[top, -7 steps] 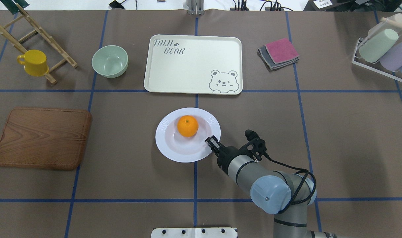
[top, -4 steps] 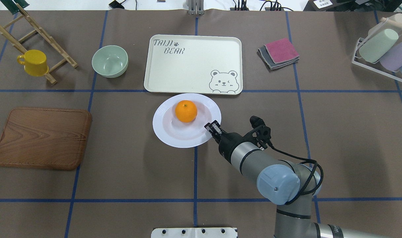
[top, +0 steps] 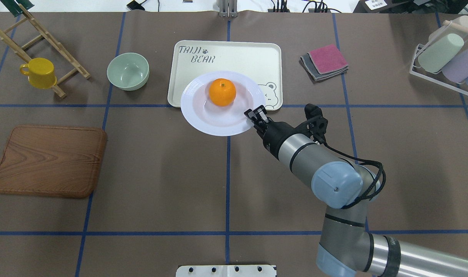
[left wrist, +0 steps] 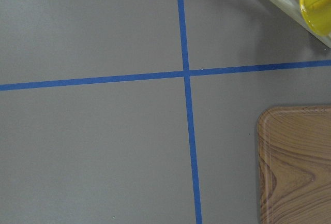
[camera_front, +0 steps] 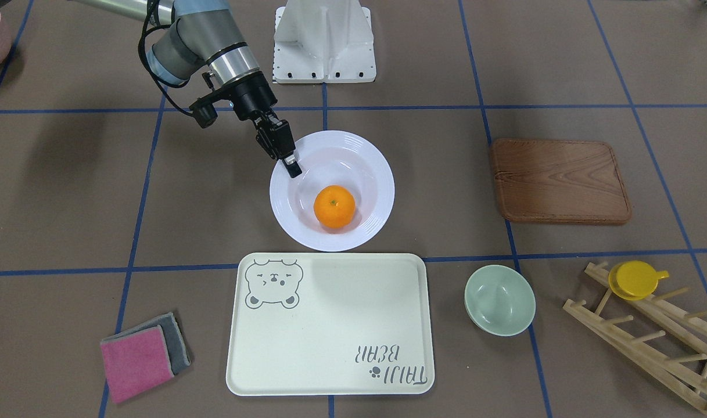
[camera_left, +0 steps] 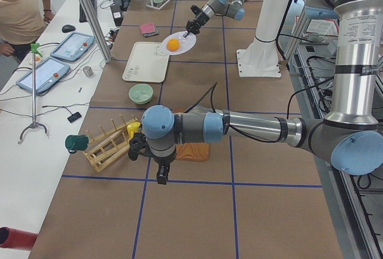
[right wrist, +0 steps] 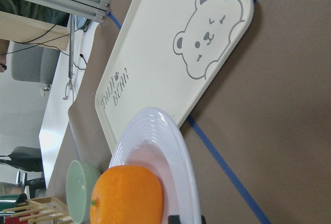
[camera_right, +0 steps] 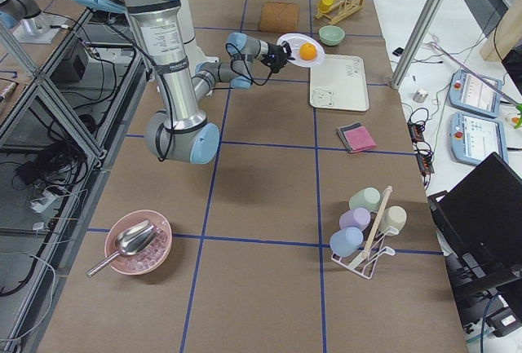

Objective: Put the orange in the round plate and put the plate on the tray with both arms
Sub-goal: 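Push the plate with the right gripper toward the bear tray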

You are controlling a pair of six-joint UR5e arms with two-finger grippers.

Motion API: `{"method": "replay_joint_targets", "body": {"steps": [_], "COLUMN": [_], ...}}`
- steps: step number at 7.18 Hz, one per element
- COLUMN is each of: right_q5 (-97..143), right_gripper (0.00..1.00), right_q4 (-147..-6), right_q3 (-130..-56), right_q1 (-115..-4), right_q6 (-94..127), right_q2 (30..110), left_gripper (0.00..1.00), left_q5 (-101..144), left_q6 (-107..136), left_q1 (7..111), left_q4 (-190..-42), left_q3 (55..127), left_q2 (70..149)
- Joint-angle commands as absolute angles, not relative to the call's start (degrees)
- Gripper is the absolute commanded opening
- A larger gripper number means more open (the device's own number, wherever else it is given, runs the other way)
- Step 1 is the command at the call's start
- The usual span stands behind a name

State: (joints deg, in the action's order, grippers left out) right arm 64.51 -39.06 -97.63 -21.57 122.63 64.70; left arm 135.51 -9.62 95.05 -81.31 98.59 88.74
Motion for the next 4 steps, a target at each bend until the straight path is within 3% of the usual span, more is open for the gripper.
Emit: {"method": "replay_joint_targets", "body": {"steps": [1, 3, 4], "right_q5": [64.9, 65.0, 65.0], "right_gripper": [0.0, 0.0, 0.0], "right_q4": [-39.0, -39.2, -39.2], "right_q3": [-85.3, -71.0, -67.2], "right_q1": [-26.0, -27.9, -27.9], "right_q6": [122.6, 126.0, 126.5], "right_q2": [56.6, 46.9, 44.8], "left_gripper": [1.0, 1.0, 1.0], "left_q5": [135.3, 135.4, 135.4], "left_q6": [-9.5, -9.5, -9.5], "left_q1": [94.8, 94.8, 94.8], "left_q4": [-81.5, -81.5, -81.4], "left_q3": [99.1, 99.0, 99.0], "left_q2": [88.6, 88.6, 88.6]}}
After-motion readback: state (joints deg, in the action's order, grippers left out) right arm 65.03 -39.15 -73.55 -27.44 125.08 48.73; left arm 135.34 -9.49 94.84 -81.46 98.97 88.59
